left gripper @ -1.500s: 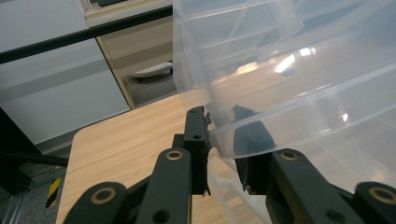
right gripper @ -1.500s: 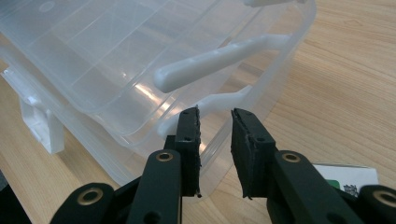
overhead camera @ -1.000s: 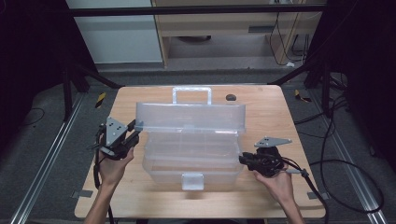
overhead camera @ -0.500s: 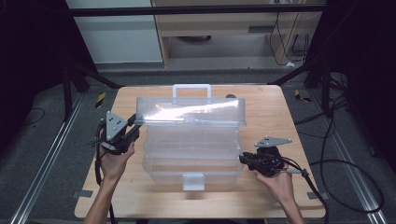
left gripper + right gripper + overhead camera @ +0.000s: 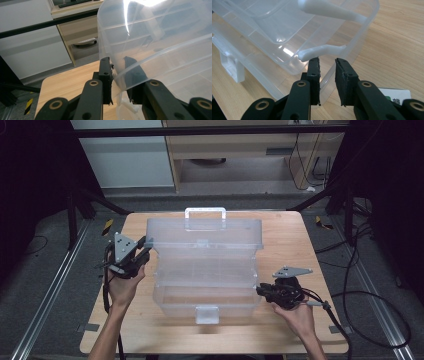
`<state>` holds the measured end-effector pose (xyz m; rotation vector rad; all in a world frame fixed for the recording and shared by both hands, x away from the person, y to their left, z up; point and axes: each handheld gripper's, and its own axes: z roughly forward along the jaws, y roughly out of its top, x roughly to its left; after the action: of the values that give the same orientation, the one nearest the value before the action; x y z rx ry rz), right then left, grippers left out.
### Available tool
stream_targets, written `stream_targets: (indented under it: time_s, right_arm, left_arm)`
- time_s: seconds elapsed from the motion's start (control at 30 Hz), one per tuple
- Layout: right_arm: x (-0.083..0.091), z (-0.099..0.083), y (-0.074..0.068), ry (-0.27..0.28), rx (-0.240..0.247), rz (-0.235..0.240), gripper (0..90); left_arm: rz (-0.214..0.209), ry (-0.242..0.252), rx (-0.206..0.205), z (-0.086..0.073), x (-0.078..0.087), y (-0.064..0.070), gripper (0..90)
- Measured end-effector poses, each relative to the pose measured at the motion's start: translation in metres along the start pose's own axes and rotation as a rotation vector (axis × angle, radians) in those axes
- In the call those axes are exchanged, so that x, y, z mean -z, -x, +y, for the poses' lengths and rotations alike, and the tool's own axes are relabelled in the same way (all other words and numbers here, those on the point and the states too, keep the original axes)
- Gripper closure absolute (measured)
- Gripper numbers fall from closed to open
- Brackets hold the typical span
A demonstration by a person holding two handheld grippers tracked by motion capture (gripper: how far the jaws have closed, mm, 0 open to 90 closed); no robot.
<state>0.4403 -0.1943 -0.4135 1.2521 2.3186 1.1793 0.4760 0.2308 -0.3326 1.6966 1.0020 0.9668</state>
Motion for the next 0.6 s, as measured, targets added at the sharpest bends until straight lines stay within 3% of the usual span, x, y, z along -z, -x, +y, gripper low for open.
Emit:
stream_targets:
  time_s: [0.6]
  right_arm:
    - [0.000,0.000,0.000,0.000,0.007,0.000,73.8]
  left_arm:
    - [-0.002,0.006,0.018,0.011,-0.013,-0.006,76.0]
